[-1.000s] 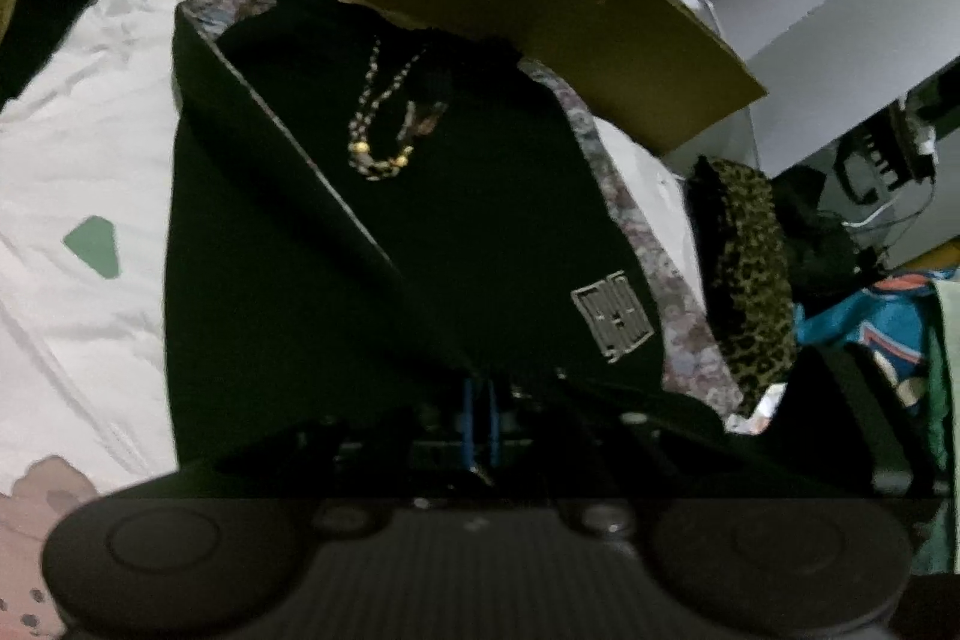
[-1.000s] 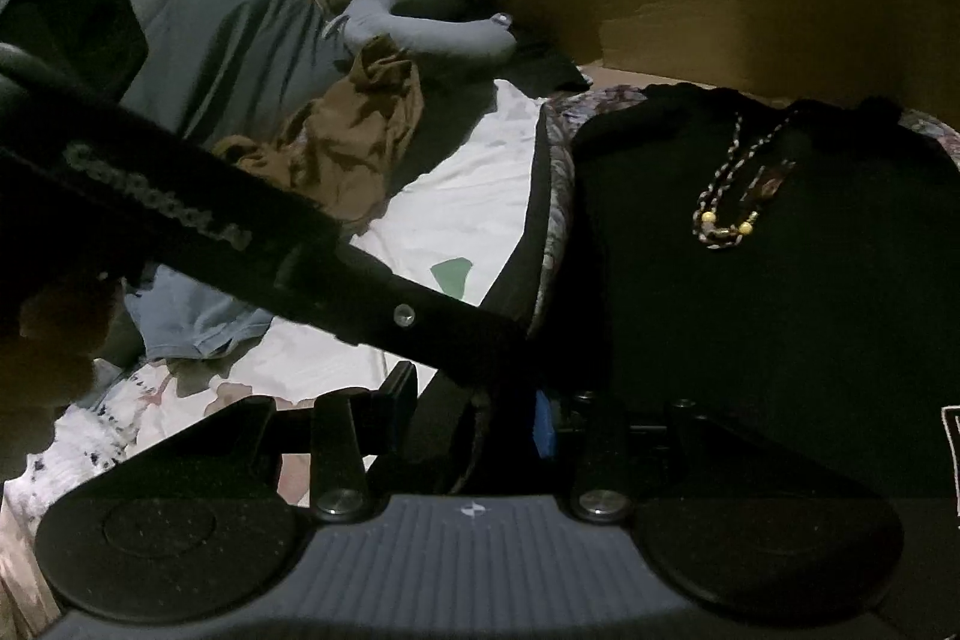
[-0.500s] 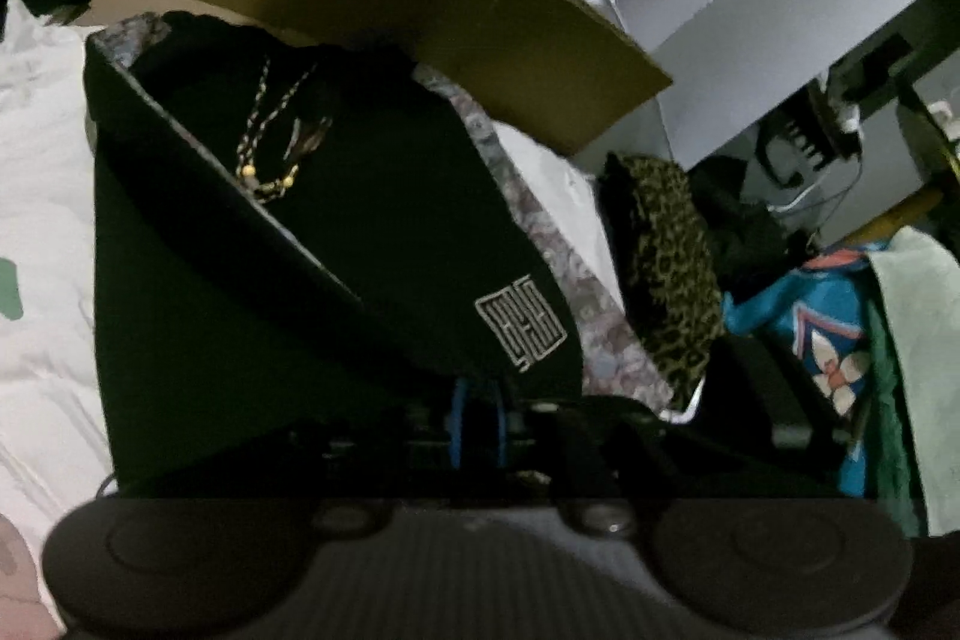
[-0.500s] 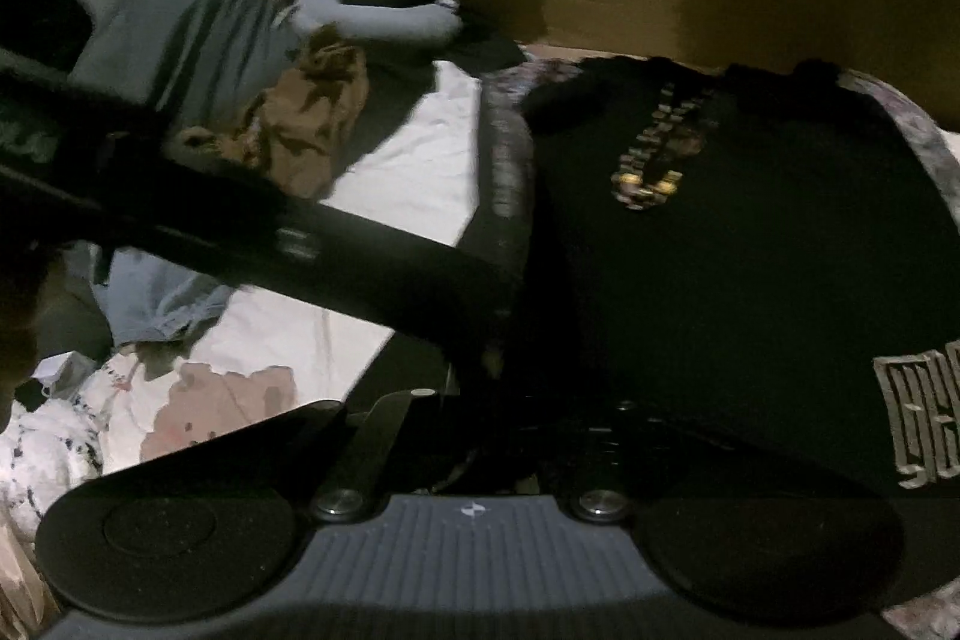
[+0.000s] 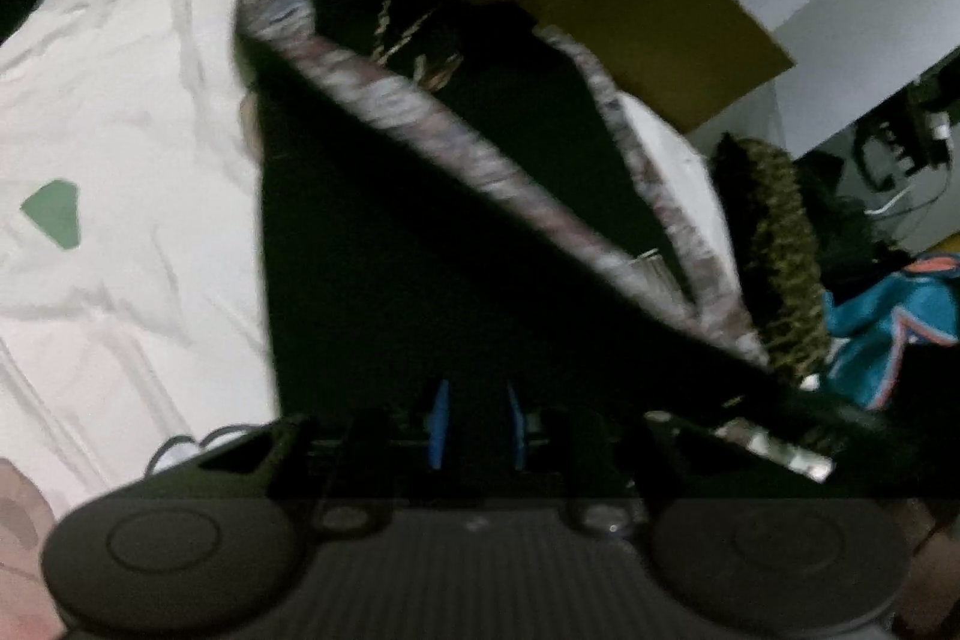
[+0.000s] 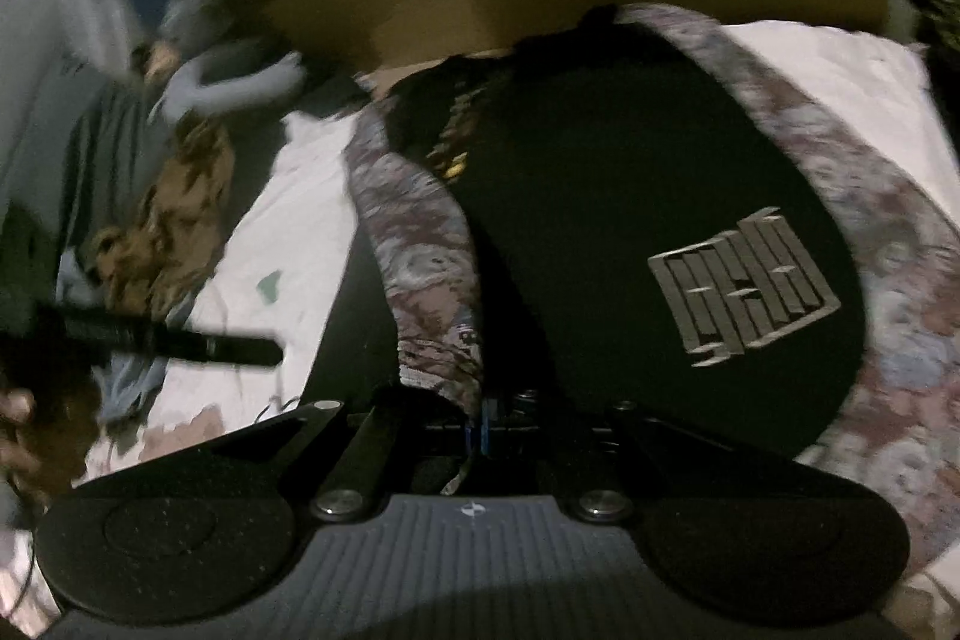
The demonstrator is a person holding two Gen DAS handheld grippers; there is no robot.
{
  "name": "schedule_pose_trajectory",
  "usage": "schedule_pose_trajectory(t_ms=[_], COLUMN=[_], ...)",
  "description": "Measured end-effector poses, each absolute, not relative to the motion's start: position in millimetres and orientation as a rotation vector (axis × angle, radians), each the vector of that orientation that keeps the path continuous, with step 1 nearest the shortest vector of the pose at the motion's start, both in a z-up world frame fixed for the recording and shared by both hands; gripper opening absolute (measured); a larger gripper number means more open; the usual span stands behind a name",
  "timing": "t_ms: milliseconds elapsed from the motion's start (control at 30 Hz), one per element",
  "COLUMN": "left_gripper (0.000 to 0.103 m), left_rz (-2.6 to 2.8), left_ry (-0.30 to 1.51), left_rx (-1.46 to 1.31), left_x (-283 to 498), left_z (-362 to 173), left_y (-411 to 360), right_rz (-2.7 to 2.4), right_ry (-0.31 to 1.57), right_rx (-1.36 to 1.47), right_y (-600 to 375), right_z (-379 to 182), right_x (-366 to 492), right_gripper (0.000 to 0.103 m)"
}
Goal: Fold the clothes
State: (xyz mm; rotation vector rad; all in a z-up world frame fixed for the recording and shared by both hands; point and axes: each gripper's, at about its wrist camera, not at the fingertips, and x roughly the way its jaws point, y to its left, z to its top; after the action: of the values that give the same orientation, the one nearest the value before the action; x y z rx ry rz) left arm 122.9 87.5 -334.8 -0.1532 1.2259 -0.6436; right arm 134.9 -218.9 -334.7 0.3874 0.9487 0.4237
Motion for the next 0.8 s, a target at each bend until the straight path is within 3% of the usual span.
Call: schedule_pose_trajectory(t_ms=[533,800], left_gripper=[0.024,0.033], left_rz=[-0.635,-0.644], left_ry=[1.349,1.406], left_rx=[-0.112,-0.104], left_x=[113,99], left_z=[-372,-378], left_y=[84,84], right_rz=[0.211,0.113], right_ry=[0.909,0.919], right_rx=[0.472,0.506], right_y=[-307,-339], right_z=[-316,-332], right_x=[123,116], right_gripper=[0.001,0.001])
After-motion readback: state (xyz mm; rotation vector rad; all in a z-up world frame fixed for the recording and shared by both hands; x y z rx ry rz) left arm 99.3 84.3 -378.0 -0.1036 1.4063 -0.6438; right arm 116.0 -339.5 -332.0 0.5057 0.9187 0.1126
